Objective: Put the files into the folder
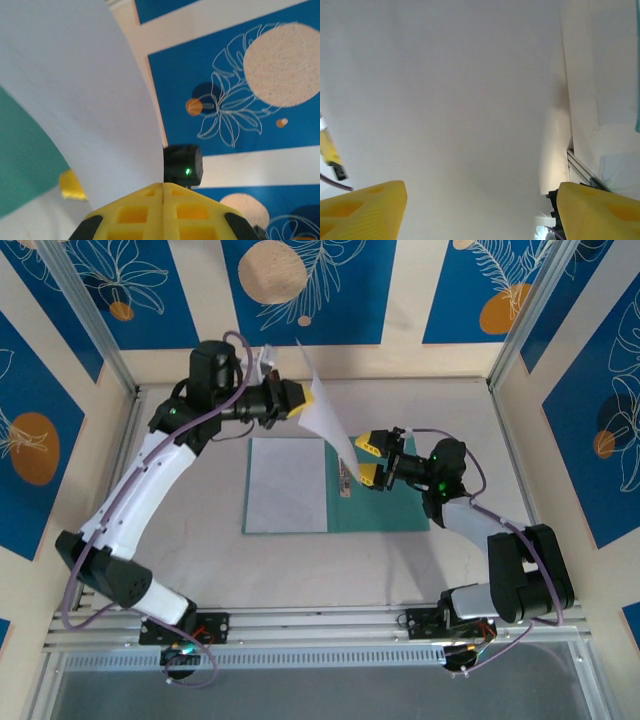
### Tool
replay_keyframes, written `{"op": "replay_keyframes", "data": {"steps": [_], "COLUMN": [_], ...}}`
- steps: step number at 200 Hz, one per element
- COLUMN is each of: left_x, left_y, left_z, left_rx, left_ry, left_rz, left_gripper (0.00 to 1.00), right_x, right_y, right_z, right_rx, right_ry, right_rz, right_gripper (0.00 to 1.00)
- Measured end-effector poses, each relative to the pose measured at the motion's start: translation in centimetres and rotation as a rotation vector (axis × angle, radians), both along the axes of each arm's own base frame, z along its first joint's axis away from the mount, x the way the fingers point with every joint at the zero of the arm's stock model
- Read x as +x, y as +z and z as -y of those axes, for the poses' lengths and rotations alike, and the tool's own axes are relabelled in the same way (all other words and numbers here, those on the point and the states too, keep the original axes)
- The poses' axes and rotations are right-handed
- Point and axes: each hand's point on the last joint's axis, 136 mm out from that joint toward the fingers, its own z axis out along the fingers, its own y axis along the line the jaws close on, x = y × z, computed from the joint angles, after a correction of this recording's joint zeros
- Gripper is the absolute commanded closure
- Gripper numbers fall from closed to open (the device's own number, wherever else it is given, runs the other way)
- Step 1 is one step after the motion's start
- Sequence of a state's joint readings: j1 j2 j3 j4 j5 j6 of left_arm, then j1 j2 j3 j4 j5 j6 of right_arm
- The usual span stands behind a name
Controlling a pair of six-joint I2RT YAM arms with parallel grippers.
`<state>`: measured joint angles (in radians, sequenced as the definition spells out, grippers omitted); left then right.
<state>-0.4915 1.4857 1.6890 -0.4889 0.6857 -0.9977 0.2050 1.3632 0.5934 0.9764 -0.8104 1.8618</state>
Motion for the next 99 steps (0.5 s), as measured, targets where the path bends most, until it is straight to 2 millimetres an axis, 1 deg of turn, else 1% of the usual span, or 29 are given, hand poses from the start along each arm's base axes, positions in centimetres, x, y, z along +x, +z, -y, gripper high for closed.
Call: {"op": "replay_keyframes", "data": {"steps": [15, 48, 70, 99], "left_x": [-1.6, -5.0, -6.2, -7.1], "left_y": [-0.4, -0.5, -0.3, -1.6], "left_z": [-0.2, -0.8, -1.0, -1.0], "left_rx": [-0.02, -0.071, -0.084, -0.079], "left_ry": [-0.033, -0.103, -0.141, -0.173], "left_rz": [-0.028, -0.068, -0.069, -0.1], "left_gripper": [1.0, 1.0, 1.0, 1.0], "right_x": [0.1, 0.5, 0.7, 0.6], "right_y": [0.3, 0.8, 1.4, 1.7], "right_z": [0.0, -0.5, -1.2, -1.6], "right_rx": [0.011, 0.034, 0.048, 0.056], "right_ry": [-0.001, 0.007, 0.024, 0.039], "right_rz": [0.016, 0.031, 0.054, 0.069], "right_gripper": [0.2, 0.21, 0.21, 0.21]}}
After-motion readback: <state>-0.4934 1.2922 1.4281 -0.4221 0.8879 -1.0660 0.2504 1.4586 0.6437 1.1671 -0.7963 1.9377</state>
